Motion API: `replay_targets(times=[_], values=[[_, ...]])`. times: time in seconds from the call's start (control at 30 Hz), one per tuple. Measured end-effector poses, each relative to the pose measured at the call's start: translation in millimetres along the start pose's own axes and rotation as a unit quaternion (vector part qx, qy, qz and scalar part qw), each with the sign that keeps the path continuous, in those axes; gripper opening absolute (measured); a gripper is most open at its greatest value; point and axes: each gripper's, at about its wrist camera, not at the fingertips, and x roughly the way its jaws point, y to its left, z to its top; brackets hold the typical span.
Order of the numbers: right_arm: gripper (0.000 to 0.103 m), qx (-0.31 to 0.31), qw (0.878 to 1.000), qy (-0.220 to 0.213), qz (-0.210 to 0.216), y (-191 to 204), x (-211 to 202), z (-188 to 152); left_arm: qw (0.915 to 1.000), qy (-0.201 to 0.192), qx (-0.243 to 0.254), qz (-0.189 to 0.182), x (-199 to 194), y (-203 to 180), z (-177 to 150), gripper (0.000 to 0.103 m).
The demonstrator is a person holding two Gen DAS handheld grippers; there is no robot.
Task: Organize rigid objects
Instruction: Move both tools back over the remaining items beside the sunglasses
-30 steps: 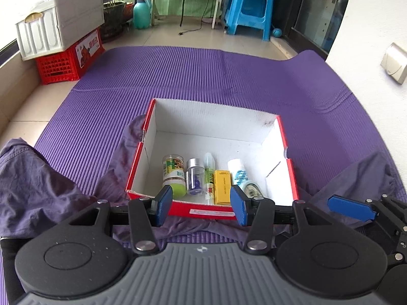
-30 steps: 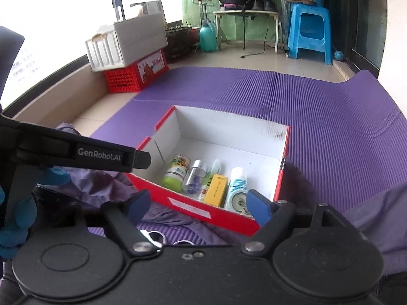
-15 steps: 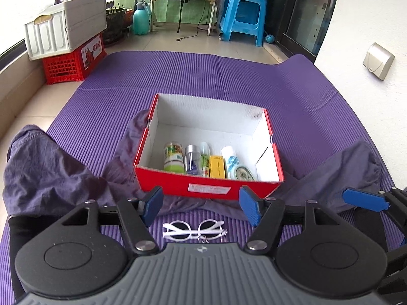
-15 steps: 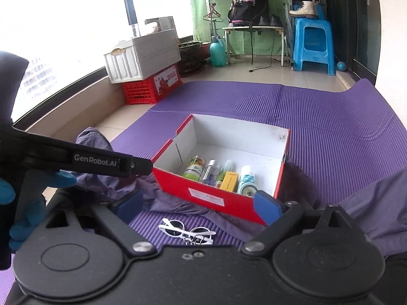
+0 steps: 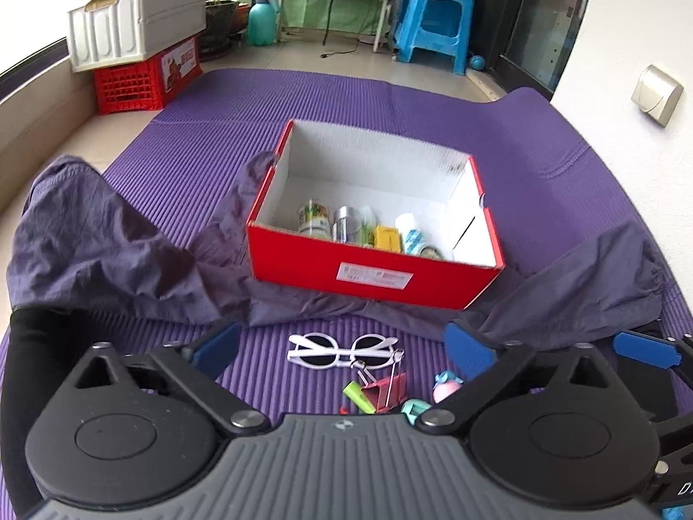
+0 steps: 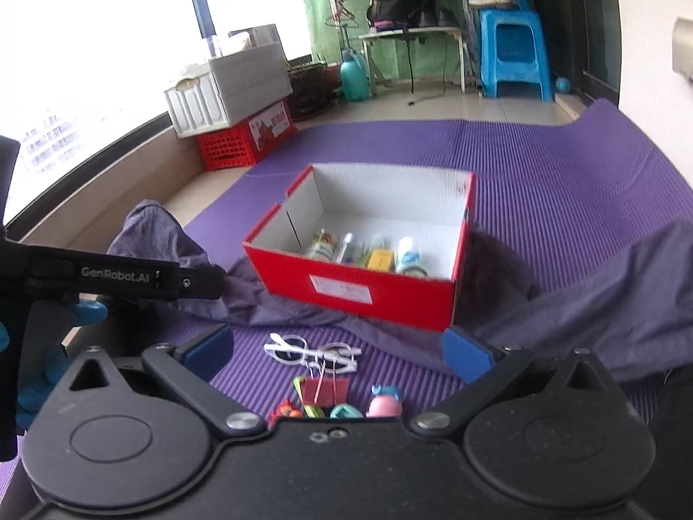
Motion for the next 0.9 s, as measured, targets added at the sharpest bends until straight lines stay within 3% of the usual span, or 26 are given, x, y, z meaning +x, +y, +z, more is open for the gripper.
replay_targets(times=[0.47, 0.9], values=[[0.103, 0.038, 0.997, 0.06, -0.022, -28.1, 32.5, -38.0, 0.9966, 0.076, -0.027, 0.015, 57.4, -3.0, -62.8, 0.103], [0.103, 0.055, 0.991, 0.114, -0.036, -46.0, 74.9, -60.8, 0.9928, 0.114, -0.025, 0.03, 105.1, 1.3, -99.2, 0.102]])
